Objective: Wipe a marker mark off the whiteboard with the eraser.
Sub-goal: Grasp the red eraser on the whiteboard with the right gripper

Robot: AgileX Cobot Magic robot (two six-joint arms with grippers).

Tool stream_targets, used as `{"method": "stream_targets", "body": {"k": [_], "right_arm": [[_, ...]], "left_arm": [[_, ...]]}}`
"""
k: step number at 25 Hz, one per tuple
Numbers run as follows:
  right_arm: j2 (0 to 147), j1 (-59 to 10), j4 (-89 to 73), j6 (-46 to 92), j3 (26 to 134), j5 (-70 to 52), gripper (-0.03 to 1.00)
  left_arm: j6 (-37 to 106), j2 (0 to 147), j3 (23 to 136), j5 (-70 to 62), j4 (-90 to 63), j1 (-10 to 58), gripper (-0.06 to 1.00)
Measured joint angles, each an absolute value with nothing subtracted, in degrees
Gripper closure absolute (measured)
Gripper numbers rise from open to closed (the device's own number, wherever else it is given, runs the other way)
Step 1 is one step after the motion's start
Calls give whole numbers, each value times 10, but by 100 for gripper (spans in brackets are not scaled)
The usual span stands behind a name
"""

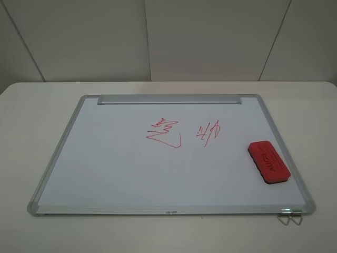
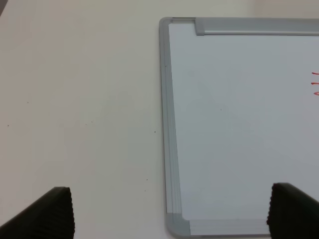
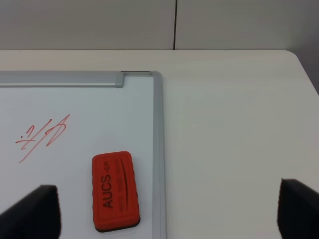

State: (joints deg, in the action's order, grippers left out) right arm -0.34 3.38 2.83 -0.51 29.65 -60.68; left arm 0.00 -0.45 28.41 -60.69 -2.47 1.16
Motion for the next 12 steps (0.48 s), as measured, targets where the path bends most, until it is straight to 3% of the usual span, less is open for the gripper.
{"method": "stream_targets", "body": {"k": [12], "right_arm": [[-3, 34, 28, -5, 297, -607, 18]], "left_arm": [[0, -4, 284, -607, -25, 12, 17]]}}
